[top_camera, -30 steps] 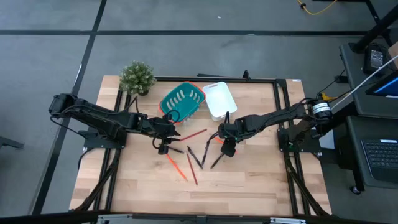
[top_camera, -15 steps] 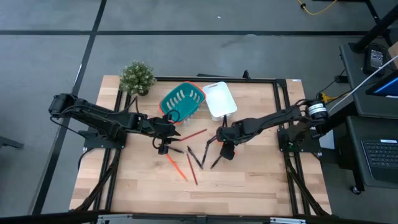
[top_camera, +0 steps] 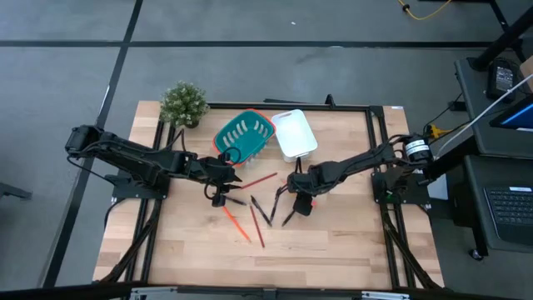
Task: Sort pens & pencils
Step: Put the orange pencil into the green basket
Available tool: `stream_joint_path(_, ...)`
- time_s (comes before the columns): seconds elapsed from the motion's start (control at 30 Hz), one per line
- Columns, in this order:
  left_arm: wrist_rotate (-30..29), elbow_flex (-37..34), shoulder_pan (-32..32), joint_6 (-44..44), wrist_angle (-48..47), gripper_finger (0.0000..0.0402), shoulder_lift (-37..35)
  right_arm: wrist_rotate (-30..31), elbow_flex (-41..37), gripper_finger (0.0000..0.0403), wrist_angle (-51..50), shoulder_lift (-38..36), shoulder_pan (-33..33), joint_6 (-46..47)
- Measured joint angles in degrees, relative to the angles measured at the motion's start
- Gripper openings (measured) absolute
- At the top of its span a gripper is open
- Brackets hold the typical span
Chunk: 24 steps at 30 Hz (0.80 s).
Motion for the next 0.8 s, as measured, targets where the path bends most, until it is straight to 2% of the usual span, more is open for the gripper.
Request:
stream_joint_path(0.37, 0.01, 0.0, 0.01, 0.04, -0.05, 0.0094, 0.0, -0.12, -0.09, 0.0162, 0.12, 0.21, -0.03, 0.01)
stream_joint_path(0.8, 0.02, 0.0, 0.01, 0.04, -0.14, 0.0094, 0.0, -0.2, -0.2, 0.0079, 0.0, 0.26, -0.09, 0.0)
